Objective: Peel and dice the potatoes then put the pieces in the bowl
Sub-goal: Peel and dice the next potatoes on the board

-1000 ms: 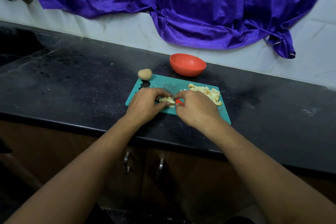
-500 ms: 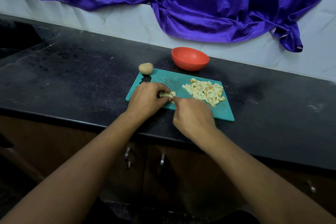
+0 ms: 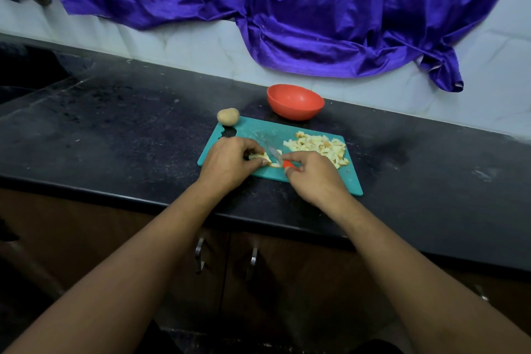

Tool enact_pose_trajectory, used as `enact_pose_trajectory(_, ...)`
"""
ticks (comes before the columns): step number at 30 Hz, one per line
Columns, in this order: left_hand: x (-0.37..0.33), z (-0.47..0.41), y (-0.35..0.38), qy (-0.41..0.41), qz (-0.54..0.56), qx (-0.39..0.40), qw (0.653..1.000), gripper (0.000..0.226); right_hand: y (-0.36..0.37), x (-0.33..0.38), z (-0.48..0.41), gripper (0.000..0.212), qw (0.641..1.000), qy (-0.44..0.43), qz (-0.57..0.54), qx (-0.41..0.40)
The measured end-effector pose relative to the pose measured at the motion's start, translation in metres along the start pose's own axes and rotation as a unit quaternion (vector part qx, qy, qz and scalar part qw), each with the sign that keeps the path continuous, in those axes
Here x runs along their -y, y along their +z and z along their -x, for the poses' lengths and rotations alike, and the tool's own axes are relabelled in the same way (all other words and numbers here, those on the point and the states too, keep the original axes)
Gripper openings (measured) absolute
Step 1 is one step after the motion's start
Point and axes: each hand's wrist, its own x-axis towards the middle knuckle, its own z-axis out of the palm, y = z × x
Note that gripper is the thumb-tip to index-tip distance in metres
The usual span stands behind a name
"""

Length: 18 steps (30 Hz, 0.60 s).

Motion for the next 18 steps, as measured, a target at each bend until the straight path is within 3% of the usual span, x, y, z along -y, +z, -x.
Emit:
enact_pose_trajectory(4, -0.001, 0.002, -0.002, 0.008, 0.011, 0.004, 1.0, 0.028, -0.011, 0.013, 0.001, 0.039, 0.999, -0.027, 0.015, -0.03)
enact_pose_trajectory(18, -0.001, 0.004, -0.003, 0.005, 0.02, -0.022, 1.0, 0.017, 0.003, 0.037, 0.016, 0.036, 0.981, -0.081, 0.174, -0.011)
